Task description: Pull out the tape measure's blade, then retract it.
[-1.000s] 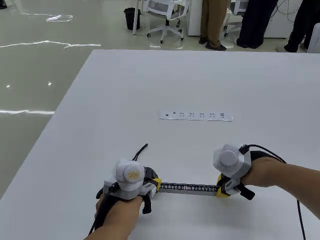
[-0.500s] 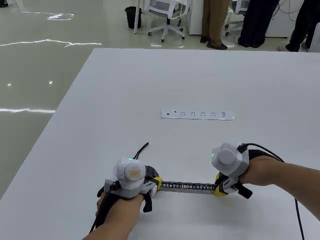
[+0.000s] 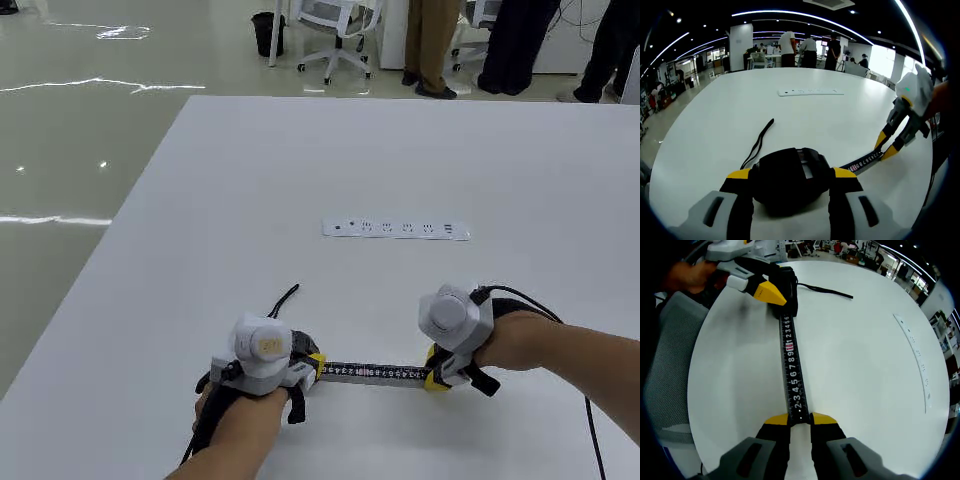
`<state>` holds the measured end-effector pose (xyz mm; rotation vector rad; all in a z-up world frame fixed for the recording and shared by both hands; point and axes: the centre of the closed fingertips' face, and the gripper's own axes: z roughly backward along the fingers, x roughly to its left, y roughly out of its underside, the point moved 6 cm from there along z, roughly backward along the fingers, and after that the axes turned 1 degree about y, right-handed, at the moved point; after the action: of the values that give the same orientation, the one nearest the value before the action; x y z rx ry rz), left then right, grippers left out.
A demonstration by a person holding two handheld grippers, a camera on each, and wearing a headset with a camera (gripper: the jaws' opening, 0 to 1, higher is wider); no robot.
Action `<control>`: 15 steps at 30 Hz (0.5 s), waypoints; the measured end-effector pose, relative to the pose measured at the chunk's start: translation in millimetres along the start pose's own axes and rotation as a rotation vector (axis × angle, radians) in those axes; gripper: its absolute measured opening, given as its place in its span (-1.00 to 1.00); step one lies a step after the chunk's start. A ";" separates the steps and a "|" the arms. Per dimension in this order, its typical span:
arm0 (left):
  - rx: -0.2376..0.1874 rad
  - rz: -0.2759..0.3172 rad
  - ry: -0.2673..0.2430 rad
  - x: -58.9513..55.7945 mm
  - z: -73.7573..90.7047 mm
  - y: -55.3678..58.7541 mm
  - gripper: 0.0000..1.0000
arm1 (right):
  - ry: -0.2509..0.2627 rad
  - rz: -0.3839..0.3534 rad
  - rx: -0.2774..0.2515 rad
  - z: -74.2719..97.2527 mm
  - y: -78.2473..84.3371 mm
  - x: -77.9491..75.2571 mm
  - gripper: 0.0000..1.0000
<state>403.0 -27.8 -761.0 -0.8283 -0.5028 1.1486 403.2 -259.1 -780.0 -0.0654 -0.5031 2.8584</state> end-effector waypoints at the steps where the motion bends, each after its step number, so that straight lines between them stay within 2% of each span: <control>1: 0.000 0.000 0.000 -0.1 0.1 0.0 0.12 | 0.000 0.001 0.000 -0.7 -0.1 -0.2 -0.70; 15: -0.002 0.001 -0.006 -0.2 0.1 0.1 0.13 | 0.005 0.011 0.001 -3.0 -7.5 -0.7 -0.70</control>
<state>402.8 -27.9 -760.9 -0.8273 -0.5088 1.1519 405.8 -251.4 -780.2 -0.0755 -0.5023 2.8682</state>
